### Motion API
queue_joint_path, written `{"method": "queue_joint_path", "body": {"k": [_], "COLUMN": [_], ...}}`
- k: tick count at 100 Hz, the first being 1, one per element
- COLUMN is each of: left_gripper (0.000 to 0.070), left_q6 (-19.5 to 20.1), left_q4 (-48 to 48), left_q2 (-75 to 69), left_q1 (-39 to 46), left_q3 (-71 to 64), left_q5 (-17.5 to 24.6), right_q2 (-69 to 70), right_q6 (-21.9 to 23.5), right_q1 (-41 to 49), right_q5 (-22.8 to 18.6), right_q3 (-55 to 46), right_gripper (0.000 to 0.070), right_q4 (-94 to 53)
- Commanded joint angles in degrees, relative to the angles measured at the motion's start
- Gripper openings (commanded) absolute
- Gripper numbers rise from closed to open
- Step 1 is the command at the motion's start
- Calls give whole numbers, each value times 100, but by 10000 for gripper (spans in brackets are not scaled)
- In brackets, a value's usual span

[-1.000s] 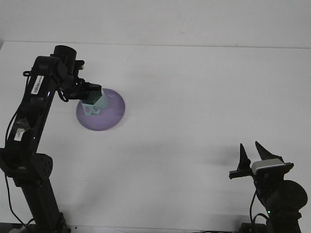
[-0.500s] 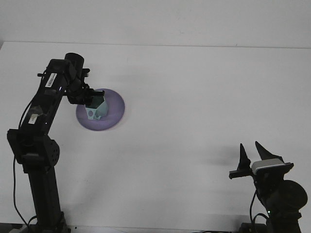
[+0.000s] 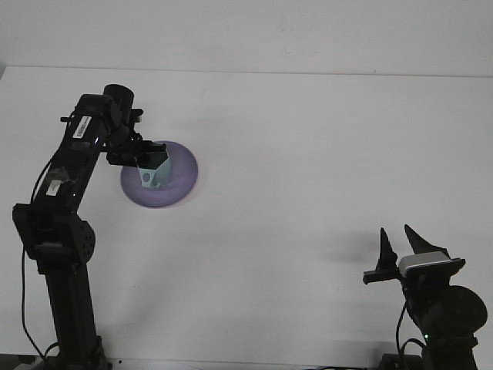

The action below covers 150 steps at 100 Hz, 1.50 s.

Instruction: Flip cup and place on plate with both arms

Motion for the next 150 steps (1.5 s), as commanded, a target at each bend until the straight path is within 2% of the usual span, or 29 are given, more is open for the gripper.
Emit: {"method": "queue_joint_path", "body": {"k": [1, 22, 55, 58, 61, 70, 85, 98, 104, 107, 116, 120, 136, 150], "left_gripper": [313, 313, 294, 274, 225, 0, 12, 12, 12, 12, 12, 12, 12, 12], "left_q6": [52, 98, 138, 138, 138, 170, 186, 306, 398, 479, 498, 501, 498, 332], "left_q4": [-129, -240, -240, -240, -238, -238, -240, -39, 345, 627, 1709, 2264, 4430, 5989], "left_q2": [120, -341, -2194, -2400, -2594, -3169, -4048, -5012, -5574, -5884, -6916, -7381, -9055, -10122], "left_q1": [7, 98, 382, 407, 422, 457, 452, 424, 424, 424, 424, 424, 424, 424], "left_q3": [151, 315, 315, 315, 315, 315, 177, -708, -1486, -1943, -3521, -4245, -6955, -8623], "left_q5": [-15, 81, 81, 79, 81, 81, 81, 90, 87, 87, 87, 87, 105, 461], "right_q2": [9, 9, 9, 9, 9, 9, 9, 7, 7, 7, 7, 7, 7, 7], "right_q6": [101, 101, 101, 101, 103, 103, 103, 101, 101, 98, 94, 92, 81, 55], "right_q1": [-7, -7, -7, -7, -7, -7, -7, -7, -7, -7, -7, -7, -11, -11], "right_q5": [-4, -4, -4, -4, -4, -7, -4, -4, -4, -4, -2, 2, 46, 142], "right_q3": [52, 52, 52, 52, 52, 52, 52, 52, 52, 52, 52, 52, 52, 52], "right_gripper": [322, 322, 322, 322, 322, 322, 322, 321, 315, 287, 72, 0, 0, 0], "right_q4": [28, 24, 28, 28, 28, 26, 26, 31, 39, 46, 70, 83, 127, 160]}}
